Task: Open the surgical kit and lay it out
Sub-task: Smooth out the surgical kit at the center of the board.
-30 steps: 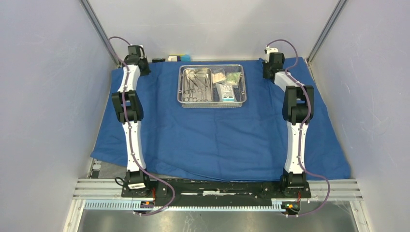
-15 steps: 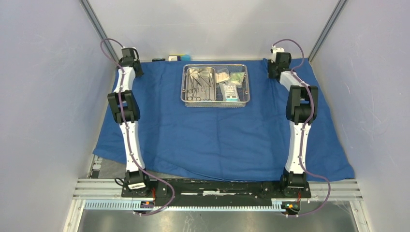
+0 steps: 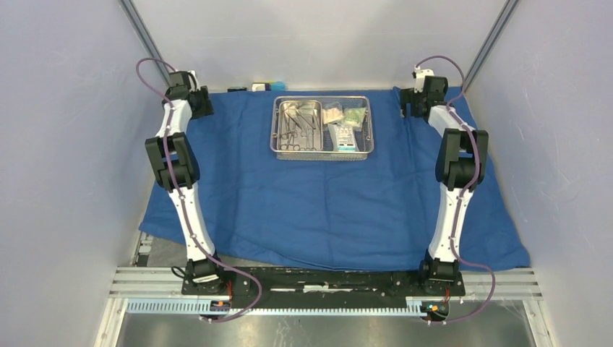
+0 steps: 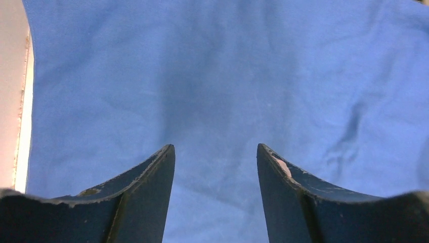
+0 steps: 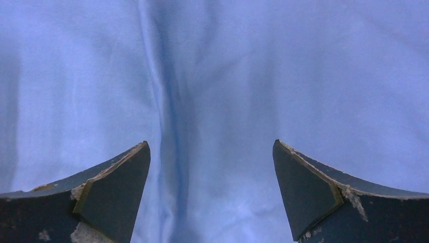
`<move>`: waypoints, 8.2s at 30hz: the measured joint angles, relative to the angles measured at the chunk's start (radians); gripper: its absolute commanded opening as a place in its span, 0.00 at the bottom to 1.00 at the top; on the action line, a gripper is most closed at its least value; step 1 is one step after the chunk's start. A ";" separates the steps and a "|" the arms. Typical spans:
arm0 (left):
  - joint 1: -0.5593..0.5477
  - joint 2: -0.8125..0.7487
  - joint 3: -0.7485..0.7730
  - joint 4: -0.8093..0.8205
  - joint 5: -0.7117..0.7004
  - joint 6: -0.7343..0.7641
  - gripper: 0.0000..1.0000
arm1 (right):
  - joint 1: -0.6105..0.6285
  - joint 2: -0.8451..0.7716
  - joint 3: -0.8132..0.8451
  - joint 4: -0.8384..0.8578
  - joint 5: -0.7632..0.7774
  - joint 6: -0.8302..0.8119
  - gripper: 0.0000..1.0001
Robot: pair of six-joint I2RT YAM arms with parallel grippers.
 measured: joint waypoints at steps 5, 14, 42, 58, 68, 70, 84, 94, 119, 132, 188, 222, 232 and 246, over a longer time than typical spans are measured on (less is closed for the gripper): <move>0.006 -0.103 -0.107 0.045 0.082 -0.001 0.84 | -0.004 -0.124 -0.108 0.027 -0.025 -0.026 0.98; -0.032 -0.048 -0.005 -0.045 0.101 0.078 0.87 | -0.012 -0.193 -0.180 0.044 -0.050 -0.050 0.98; -0.032 0.135 0.196 -0.229 -0.119 0.415 0.78 | -0.044 -0.038 -0.031 -0.022 0.163 0.002 0.99; 0.030 0.024 -0.021 -0.106 -0.104 0.444 0.78 | -0.051 0.047 0.068 -0.089 0.268 -0.047 0.99; 0.092 -0.043 -0.142 -0.057 -0.094 0.463 0.77 | -0.034 -0.019 -0.060 -0.007 0.326 -0.071 0.99; 0.107 -0.051 -0.156 -0.049 -0.086 0.463 0.77 | -0.023 -0.031 -0.082 0.005 0.354 -0.097 0.99; 0.137 -0.076 -0.208 -0.007 -0.024 0.462 0.78 | 0.052 -0.125 -0.301 0.187 0.521 -0.255 0.99; 0.143 -0.078 -0.208 -0.009 -0.008 0.461 0.80 | 0.050 -0.299 -0.464 0.261 0.302 -0.180 0.99; 0.146 -0.080 -0.208 -0.019 0.001 0.443 0.80 | 0.036 0.034 0.006 0.057 0.370 -0.177 0.99; 0.146 -0.089 -0.220 -0.016 -0.003 0.444 0.79 | 0.034 0.035 -0.006 0.037 0.459 -0.220 0.98; 0.179 -0.439 -0.517 0.068 0.079 0.399 1.00 | -0.013 -0.683 -0.764 0.291 0.061 -0.171 0.98; -0.119 -1.114 -1.471 -0.220 0.110 0.727 0.74 | -0.012 -1.274 -1.283 -0.020 -0.291 -0.457 0.98; -0.121 -1.280 -1.596 -0.240 -0.031 0.729 0.61 | -0.012 -1.275 -1.283 -0.025 -0.285 -0.483 0.98; -0.118 -1.497 -1.647 -0.471 -0.187 0.766 0.55 | -0.012 -1.275 -1.290 -0.026 -0.285 -0.498 0.98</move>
